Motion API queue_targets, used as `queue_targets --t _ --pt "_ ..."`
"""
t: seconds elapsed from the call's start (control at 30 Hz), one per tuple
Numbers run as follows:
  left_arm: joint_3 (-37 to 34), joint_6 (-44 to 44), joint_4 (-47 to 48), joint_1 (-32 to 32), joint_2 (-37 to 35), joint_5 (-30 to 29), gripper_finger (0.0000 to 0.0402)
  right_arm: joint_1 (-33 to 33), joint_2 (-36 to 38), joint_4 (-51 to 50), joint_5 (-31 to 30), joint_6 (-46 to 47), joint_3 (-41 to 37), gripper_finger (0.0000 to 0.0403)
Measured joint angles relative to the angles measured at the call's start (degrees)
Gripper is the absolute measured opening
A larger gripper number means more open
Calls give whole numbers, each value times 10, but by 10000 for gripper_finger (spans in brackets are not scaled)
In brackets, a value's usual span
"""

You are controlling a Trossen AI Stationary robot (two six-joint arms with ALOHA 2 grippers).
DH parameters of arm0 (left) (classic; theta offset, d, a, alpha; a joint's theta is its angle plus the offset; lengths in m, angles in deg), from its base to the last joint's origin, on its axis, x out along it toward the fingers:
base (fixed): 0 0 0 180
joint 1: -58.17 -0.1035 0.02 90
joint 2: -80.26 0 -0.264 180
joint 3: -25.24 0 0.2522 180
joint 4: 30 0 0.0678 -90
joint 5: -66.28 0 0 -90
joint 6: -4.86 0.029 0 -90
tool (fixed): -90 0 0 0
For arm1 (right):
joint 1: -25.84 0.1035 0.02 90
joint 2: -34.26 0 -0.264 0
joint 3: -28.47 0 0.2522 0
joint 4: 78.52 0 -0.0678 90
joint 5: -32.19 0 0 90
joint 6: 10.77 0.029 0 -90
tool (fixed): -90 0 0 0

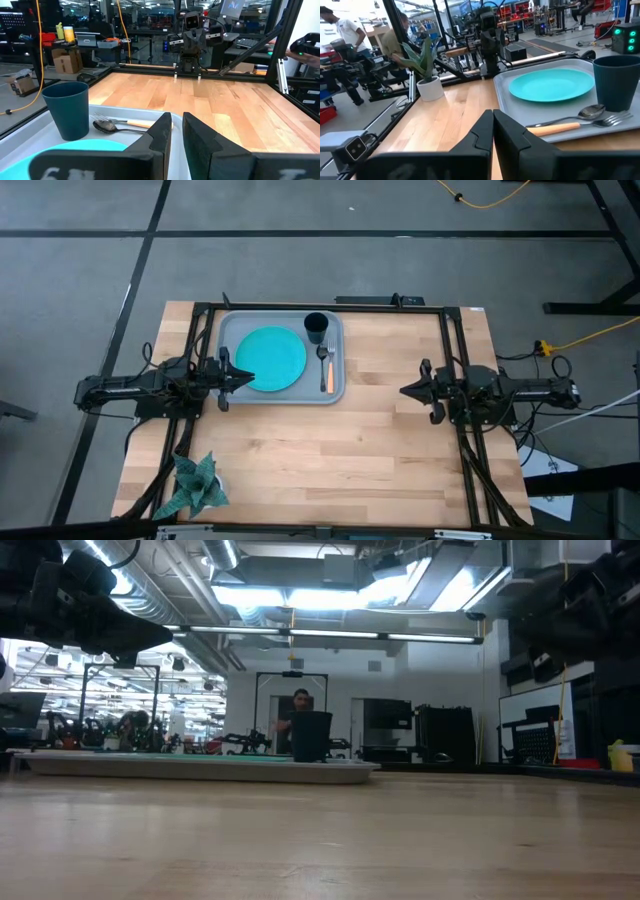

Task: Pick and place plate/cup/fork/spoon on tray
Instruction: Return to Home Position

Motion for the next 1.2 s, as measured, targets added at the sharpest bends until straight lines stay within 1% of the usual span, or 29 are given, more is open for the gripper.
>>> queue_targets --t 0.13,1.2 --pt "0 0 0 0 0 0 41 0 11 1 0 0 0 17" --pt "0 0 0 0 0 0 41 0 11 1 0 0 0 16"
